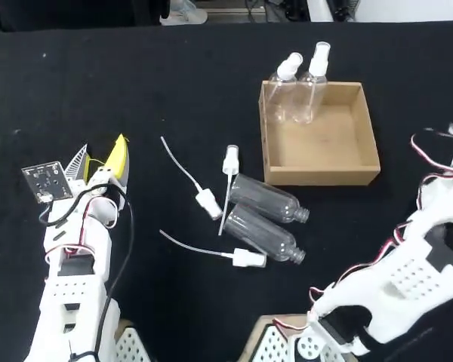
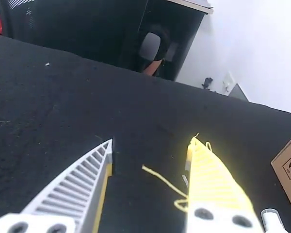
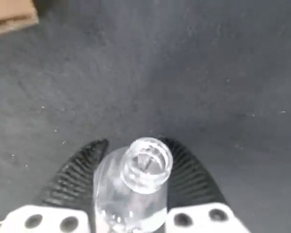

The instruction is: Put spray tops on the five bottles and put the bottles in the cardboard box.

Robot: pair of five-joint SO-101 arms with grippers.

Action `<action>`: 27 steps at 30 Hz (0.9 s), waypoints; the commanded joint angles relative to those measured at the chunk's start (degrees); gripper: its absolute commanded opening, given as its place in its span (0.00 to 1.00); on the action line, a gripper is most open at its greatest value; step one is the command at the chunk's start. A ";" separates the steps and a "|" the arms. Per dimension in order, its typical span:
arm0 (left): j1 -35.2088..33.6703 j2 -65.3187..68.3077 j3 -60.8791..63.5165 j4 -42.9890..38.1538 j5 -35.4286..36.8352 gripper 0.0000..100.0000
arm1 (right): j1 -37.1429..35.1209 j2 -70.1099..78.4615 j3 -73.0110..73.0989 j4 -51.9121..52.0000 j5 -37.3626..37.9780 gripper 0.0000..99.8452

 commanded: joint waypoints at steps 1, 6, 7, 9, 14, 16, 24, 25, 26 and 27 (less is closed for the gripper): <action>0.66 -1.32 -2.33 -0.97 -0.53 0.24 | -3.25 -9.80 1.19 -1.14 -0.62 0.01; 0.57 -1.32 -2.33 -0.97 -0.53 0.24 | -5.36 -16.66 12.79 -14.59 -0.79 0.01; 0.57 -1.32 -2.33 -0.97 -0.53 0.24 | -5.36 -17.54 14.64 -18.02 -1.58 0.01; 0.57 -1.32 -2.33 -0.97 -0.53 0.24 | -5.36 -18.95 17.71 -23.56 -3.60 0.01; 0.57 -1.32 -2.33 -0.97 -0.53 0.24 | -4.22 -20.26 20.53 -24.62 -4.31 0.02; 0.57 -1.32 -2.33 -0.97 -0.53 0.24 | -0.26 -22.11 15.69 -16.44 -2.64 0.09; 0.75 -1.32 -2.33 -0.97 -0.53 0.24 | 14.59 -22.81 3.03 -1.49 10.64 0.19; 0.75 -1.32 -2.33 -0.97 -0.53 0.24 | 14.42 -22.20 3.12 -2.29 10.64 0.18; 0.75 -1.32 -2.33 -0.97 -0.53 0.24 | 14.42 -21.32 3.12 -2.81 10.64 0.18; 0.75 -1.23 -2.24 -0.97 -0.53 0.24 | 14.42 -20.35 3.03 -3.16 10.55 0.17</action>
